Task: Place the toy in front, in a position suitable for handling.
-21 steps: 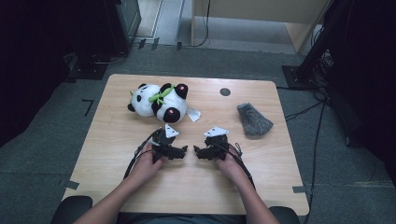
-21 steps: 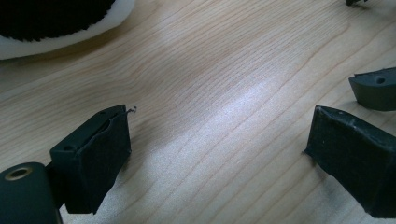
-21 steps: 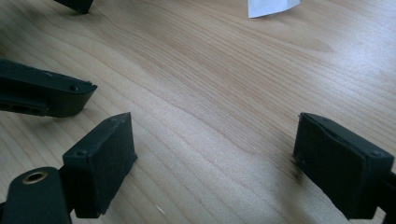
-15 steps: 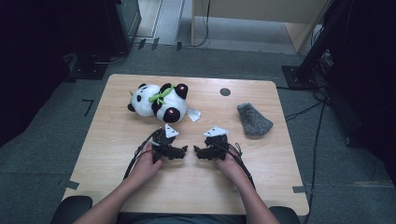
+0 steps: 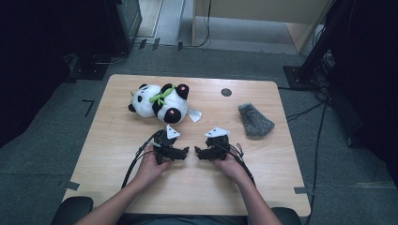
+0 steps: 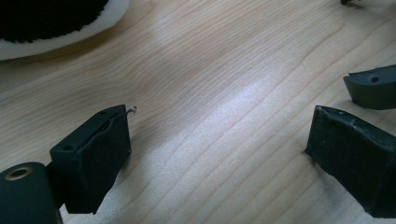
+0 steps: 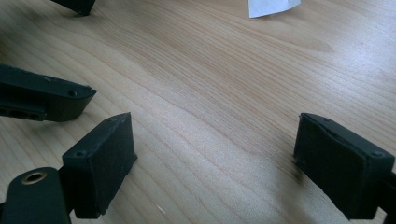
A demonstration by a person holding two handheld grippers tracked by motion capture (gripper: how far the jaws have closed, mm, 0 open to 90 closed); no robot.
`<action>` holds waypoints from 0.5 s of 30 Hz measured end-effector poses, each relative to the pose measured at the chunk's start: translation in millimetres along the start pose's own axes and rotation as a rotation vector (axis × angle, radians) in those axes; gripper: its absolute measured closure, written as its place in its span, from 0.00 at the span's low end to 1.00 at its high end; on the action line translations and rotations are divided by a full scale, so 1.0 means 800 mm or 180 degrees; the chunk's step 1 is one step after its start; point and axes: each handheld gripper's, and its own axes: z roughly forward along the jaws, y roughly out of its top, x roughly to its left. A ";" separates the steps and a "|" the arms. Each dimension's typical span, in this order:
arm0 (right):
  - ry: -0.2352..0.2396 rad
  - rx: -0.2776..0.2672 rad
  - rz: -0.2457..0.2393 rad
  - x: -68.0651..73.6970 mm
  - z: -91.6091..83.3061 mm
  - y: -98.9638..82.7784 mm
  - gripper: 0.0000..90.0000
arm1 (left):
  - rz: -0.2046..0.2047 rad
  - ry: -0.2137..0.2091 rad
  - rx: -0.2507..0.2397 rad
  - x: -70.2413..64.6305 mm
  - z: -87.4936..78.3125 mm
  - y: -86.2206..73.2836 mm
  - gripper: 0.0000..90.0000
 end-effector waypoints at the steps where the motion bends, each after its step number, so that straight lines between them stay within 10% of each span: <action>1: 0.0000 0.0002 0.0000 0.000 0.000 0.000 0.13 | 0.0009 -0.0010 -0.0001 0.000 0.000 0.000 0.07; 15: -0.0008 0.0016 0.0007 0.006 0.002 0.002 0.12 | 0.0185 -0.0162 0.0018 0.003 -0.003 -0.002 0.08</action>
